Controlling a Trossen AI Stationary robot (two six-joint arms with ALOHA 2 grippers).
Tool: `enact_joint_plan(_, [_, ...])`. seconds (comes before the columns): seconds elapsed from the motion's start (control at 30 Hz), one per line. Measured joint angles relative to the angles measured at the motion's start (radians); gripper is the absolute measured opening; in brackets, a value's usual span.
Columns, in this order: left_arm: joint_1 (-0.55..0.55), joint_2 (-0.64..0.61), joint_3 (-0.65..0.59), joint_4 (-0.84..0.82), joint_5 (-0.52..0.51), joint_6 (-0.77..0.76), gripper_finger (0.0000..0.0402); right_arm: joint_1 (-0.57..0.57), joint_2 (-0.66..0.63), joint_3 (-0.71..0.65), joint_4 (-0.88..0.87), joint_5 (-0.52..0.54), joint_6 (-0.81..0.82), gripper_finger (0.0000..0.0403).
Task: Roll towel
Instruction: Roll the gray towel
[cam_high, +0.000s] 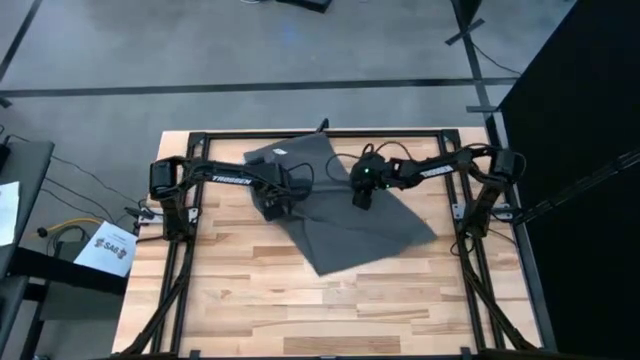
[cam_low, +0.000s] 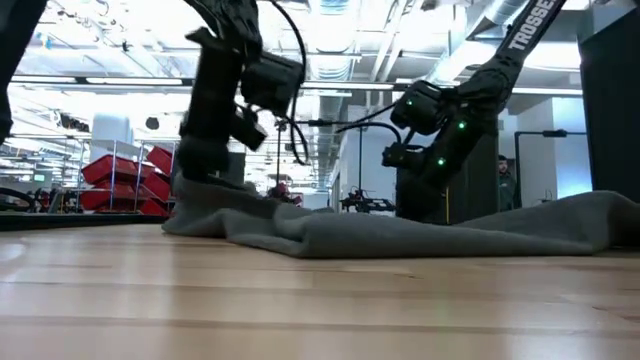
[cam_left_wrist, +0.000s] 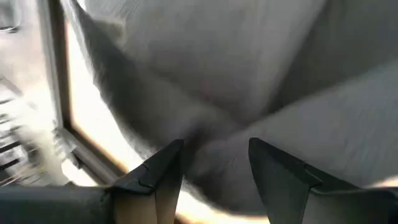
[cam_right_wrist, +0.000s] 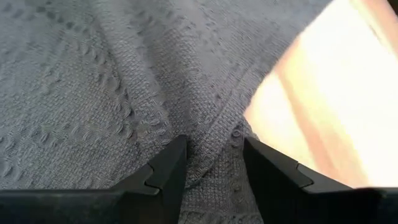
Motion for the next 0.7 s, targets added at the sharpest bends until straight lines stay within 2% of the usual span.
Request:
enact_joint_plan(0.1, [-0.048, -0.026, -0.01, -0.056, -0.048, -0.075, 0.0168, -0.039, -0.03, -0.001, -0.068, 0.002, -0.009, 0.0148])
enact_joint_plan(0.2, [-0.094, -0.067, -0.067, -0.077, -0.051, -0.168, 0.0168, -0.057, -0.061, -0.002, -0.129, 0.009, -0.018, 0.0148])
enact_joint_plan(0.43, [-0.209, -0.223, -0.306, -0.075, -0.033, -0.439, 0.0168, -0.068, -0.12, -0.006, -0.215, 0.01, -0.056, 0.0148])
enact_joint_plan(0.57, [-0.254, -0.318, -0.429, -0.025, 0.005, -0.569, 0.0168, -0.049, -0.163, -0.006, -0.247, 0.01, -0.069, 0.0148])
enact_joint_plan(0.7, [-0.294, -0.41, -0.453, 0.084, 0.012, -0.589, 0.0168, -0.006, -0.248, -0.006, -0.258, 0.008, -0.062, 0.0148])
